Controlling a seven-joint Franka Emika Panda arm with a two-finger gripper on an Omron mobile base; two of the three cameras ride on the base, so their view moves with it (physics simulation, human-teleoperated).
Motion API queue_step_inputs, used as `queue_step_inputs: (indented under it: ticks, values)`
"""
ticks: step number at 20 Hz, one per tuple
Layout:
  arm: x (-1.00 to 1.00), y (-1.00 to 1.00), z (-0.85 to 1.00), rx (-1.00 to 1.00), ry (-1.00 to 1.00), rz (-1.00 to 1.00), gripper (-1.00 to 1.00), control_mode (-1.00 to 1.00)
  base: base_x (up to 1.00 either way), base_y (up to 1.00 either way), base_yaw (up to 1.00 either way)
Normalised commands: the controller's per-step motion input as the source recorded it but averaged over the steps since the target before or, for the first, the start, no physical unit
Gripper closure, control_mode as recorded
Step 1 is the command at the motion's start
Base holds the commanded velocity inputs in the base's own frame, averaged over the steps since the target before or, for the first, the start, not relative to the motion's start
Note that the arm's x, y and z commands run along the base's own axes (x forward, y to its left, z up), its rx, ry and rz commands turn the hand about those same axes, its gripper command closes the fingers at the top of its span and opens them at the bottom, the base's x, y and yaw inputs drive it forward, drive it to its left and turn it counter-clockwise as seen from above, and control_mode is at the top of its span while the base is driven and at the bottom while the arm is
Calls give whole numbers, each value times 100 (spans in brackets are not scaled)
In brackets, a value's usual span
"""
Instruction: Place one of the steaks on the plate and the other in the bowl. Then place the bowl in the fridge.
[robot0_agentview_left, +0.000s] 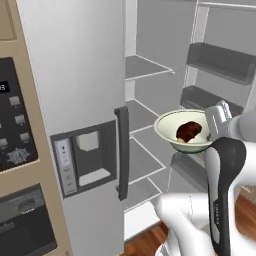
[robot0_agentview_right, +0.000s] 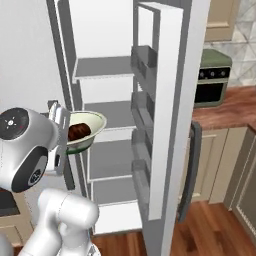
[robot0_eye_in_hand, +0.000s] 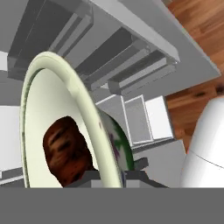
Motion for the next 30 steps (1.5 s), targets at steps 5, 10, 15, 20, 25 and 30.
queue_step_inputs:
  ticks: [5,10,15,20,25,30]
  values:
    - [0,0,0,0,0,0,100,100,100,11,-8]
    - [0,0,0,0,0,0,100,100,100,-25,6]
    - [0,0,0,0,0,0,100,100,50,-1,5]
    - [0,0,0,0,0,0,100,100,21,-26,24]
    - [7,-3,0,0,0,1,100,-100,24,-3,16]
    - [28,-28,-8,0,0,5,100,-100,0,0,0]
